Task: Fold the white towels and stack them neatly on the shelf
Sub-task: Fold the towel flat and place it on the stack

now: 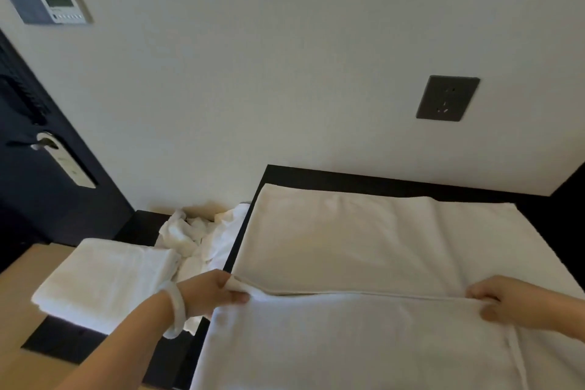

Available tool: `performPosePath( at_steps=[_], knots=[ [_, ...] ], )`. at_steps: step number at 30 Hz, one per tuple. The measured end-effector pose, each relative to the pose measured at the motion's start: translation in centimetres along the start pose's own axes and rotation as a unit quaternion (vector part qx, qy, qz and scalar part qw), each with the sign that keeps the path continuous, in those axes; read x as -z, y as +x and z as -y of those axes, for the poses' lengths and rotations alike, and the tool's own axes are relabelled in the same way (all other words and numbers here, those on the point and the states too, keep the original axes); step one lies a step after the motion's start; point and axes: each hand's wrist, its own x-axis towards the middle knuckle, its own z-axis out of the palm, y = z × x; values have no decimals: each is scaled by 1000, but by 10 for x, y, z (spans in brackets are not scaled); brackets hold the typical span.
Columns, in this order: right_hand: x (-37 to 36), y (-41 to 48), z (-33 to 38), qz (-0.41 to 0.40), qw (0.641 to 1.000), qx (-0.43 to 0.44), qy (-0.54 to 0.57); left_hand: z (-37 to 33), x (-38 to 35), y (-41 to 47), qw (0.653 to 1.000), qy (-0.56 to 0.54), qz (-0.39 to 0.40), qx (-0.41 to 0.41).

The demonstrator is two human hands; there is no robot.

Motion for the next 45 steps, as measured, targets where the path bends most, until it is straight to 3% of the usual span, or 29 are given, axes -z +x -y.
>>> performPosePath(
  at_steps=[5,8,11,13,15,18,26,31,36,45],
  knots=[
    [35,-16,-11,21,984,61,169,-12,21,-15,982,-176,41,-63],
    [80,-19,-11,-69,953,93,281,-35,50,-11,962,-238,72,-115],
    [118,-13,4,-145,902,55,403,-61,75,28,963,-237,-48,-116],
    [126,11,12,-181,918,1,352,-70,77,68,962,-208,-138,-113],
    [117,43,20,-212,952,-67,212,-68,71,109,964,-160,-196,-85],
    [87,91,18,-171,975,-116,81,-61,58,149,966,-67,-245,-42],
    [96,97,26,-194,970,-53,135,-59,57,149,935,-54,-346,-53],
    [136,82,28,-198,943,-16,267,-71,76,140,903,-70,-417,-71],
    [108,140,19,-240,954,-66,167,-73,62,187,922,-41,-385,-24],
    [94,155,18,-287,932,-129,178,-67,51,199,906,-17,-422,-15]
  ],
)
